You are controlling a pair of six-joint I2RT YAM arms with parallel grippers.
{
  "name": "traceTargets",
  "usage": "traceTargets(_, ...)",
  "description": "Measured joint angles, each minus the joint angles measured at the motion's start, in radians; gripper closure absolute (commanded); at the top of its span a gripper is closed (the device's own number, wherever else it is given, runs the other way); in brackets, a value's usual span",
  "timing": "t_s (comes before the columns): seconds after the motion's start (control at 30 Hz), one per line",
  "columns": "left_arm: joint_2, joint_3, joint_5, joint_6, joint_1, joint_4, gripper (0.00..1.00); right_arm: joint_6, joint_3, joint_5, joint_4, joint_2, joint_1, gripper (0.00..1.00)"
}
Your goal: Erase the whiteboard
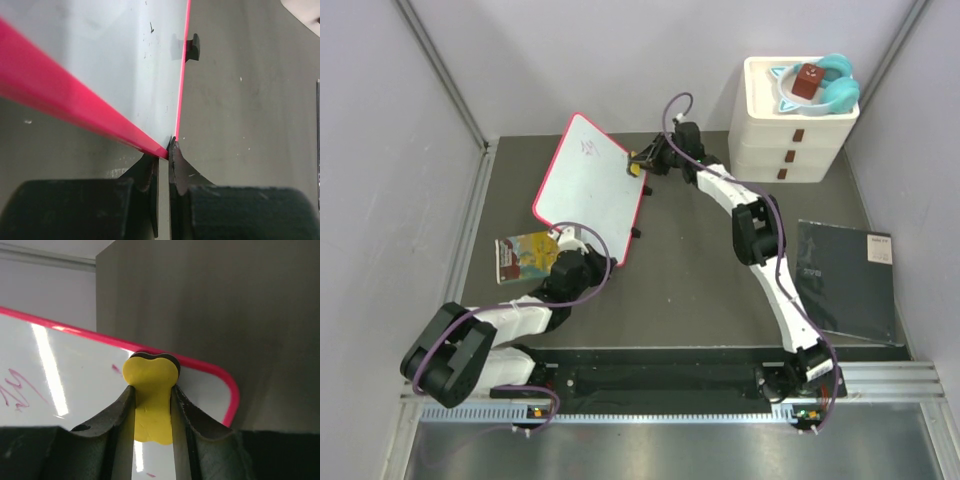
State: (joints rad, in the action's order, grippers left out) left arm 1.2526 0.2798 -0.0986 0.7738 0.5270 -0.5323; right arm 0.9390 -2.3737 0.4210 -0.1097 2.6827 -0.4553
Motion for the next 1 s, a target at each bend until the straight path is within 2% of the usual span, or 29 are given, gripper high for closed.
traceTargets(0.13,0.0,0.005,0.004,-0.023,0.009,-0.013,1.0,0.077,0.0,0.037,0.042,0.039,0.04,1.0)
traceTargets(0.3,0.0,0.008,0.004,-0.042,0.012,-0.016,1.0,0.075,0.011,0.019,0.042,0.031,0.037,1.0)
traceTargets(0.6,0.007,0.008,-0.003,-0.058,0.012,-0.016,1.0,-0.031,0.016,-0.116,-0.047,-0.047,-0.029,1.0)
traceTargets(1.0,0.006,0.008,-0.009,-0.054,0.018,-0.014,1.0,-0.029,-0.008,-0.277,-0.018,-0.075,-0.089,1.0)
